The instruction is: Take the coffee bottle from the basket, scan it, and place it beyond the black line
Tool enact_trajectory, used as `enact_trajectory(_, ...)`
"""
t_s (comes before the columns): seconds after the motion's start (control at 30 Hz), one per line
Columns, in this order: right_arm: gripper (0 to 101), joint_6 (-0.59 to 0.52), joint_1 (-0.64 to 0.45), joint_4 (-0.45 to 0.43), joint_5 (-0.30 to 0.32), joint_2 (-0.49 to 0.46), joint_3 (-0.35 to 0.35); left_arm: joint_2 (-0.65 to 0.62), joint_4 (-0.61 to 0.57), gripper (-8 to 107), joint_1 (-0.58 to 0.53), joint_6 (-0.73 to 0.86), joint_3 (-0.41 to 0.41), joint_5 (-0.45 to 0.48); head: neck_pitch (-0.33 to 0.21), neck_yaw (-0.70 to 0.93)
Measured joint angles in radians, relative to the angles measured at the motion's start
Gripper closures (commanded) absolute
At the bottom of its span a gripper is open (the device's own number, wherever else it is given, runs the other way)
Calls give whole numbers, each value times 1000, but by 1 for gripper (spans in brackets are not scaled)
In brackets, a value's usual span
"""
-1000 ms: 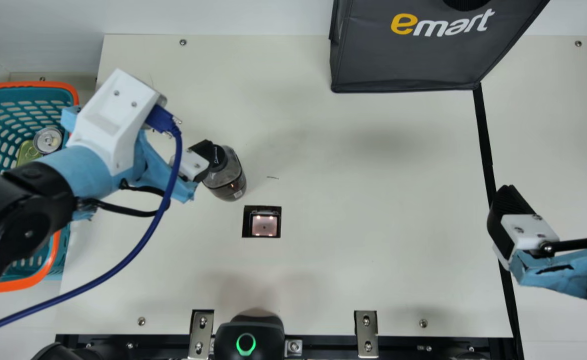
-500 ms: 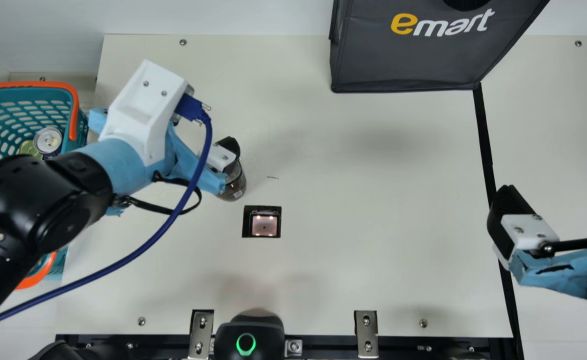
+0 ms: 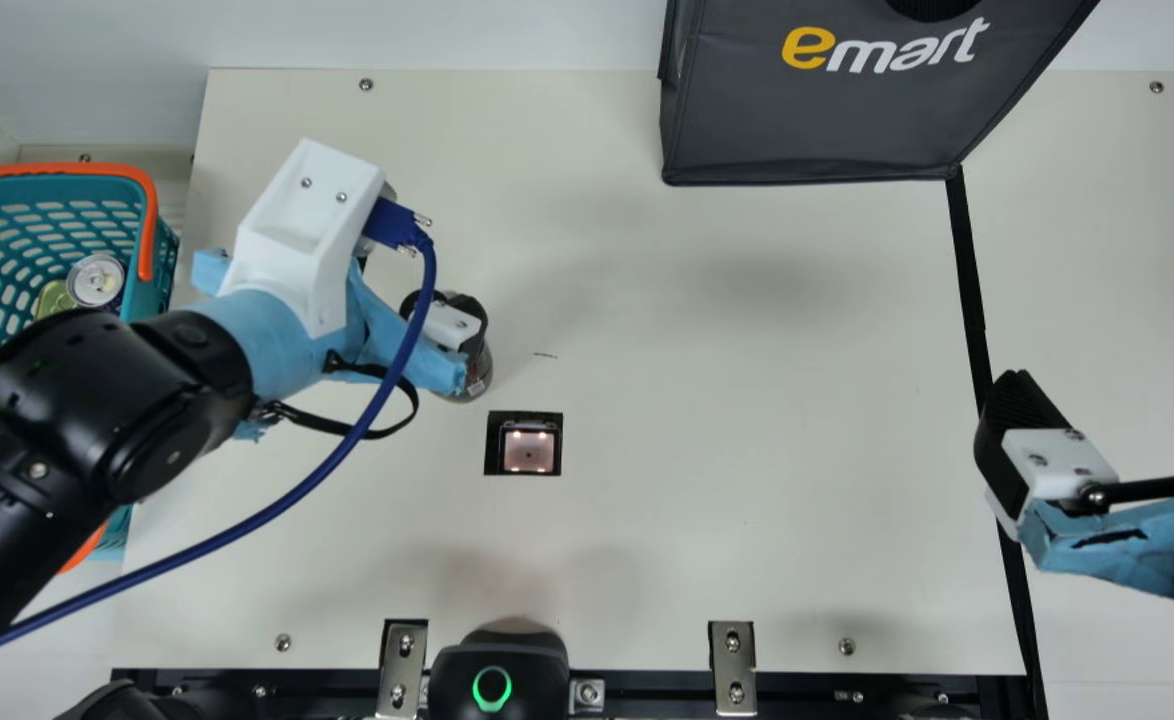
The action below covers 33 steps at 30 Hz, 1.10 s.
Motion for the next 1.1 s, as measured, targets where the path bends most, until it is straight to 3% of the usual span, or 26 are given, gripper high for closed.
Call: enact_trajectory(1.1,10,0,0,0,0,0,0,107,88,9,-40,-263,-11,13,2,0)
